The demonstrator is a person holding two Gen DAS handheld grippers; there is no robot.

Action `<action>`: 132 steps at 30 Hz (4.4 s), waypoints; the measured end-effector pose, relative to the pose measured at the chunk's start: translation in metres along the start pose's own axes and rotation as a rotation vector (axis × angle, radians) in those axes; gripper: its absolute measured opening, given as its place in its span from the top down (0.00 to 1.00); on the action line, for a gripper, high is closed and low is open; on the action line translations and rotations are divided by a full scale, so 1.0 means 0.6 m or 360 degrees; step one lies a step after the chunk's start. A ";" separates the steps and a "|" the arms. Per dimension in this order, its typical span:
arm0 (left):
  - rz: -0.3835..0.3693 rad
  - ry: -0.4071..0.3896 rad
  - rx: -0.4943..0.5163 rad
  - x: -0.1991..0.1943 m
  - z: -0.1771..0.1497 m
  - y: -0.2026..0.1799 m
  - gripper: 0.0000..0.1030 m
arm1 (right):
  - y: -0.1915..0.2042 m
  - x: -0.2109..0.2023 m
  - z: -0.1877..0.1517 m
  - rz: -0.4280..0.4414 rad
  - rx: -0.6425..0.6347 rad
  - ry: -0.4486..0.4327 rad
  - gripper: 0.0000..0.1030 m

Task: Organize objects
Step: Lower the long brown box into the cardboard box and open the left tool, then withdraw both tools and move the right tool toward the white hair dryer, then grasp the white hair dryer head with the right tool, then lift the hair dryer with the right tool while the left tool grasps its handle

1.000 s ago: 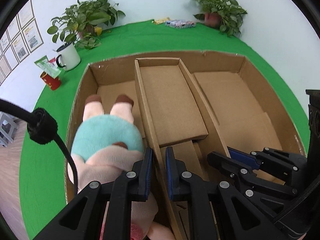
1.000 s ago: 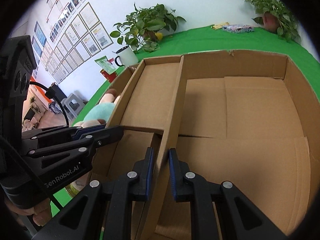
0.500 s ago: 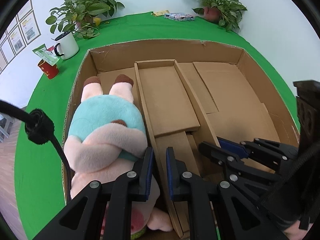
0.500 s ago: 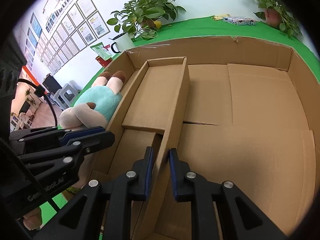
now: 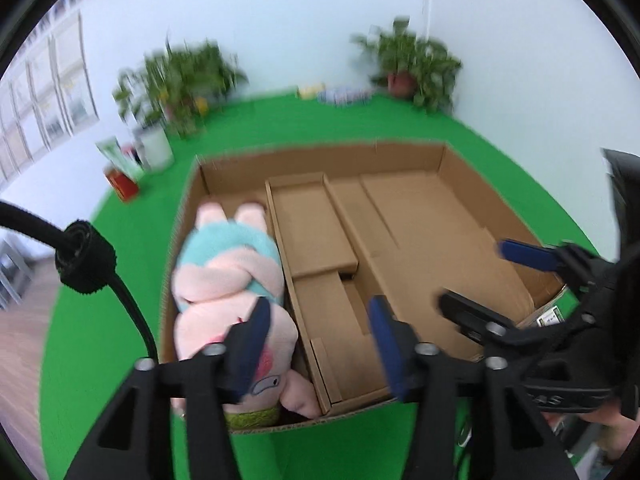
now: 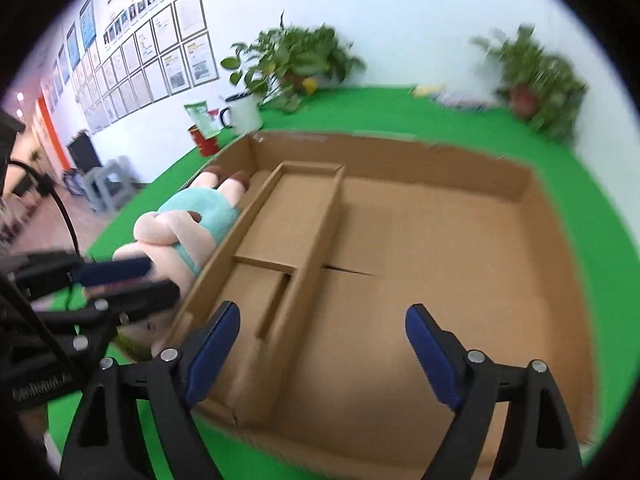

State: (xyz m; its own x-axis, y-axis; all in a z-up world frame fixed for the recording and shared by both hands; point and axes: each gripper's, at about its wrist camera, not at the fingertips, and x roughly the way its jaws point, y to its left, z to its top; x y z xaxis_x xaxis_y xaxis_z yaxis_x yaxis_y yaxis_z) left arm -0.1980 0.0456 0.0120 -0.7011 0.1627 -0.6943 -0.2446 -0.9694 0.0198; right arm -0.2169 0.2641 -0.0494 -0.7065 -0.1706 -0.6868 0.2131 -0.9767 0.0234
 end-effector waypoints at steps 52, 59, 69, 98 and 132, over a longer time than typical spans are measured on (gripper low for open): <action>0.0079 -0.0430 -0.0307 -0.184 -0.159 -0.122 0.01 | -0.025 -0.180 -0.203 -0.0272 -0.0030 -0.0150 0.01; 0.0040 -0.0363 -0.0271 -0.168 -0.161 -0.125 0.01 | -0.030 -0.177 -0.209 -0.0304 -0.0024 -0.0139 0.01; -0.0054 -0.0195 -0.0227 -0.129 -0.175 -0.127 0.01 | -0.044 -0.173 -0.227 -0.0135 0.0031 -0.0068 0.01; -0.0321 0.0098 -0.0458 -0.076 -0.228 -0.062 0.01 | -0.007 -0.158 -0.309 0.0053 -0.0188 0.0106 0.46; -0.0322 0.0265 -0.0416 -0.033 -0.254 -0.076 0.01 | -0.032 -0.138 -0.285 0.0610 0.0178 0.0269 0.16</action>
State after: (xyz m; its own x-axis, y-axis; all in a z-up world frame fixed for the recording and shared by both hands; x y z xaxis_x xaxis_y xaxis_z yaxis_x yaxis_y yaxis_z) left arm -0.0713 0.0584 -0.0848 -0.5323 0.3449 -0.7731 -0.1728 -0.9383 -0.2996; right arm -0.0467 0.3191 -0.1172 -0.4681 -0.5091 -0.7223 0.3575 -0.8566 0.3721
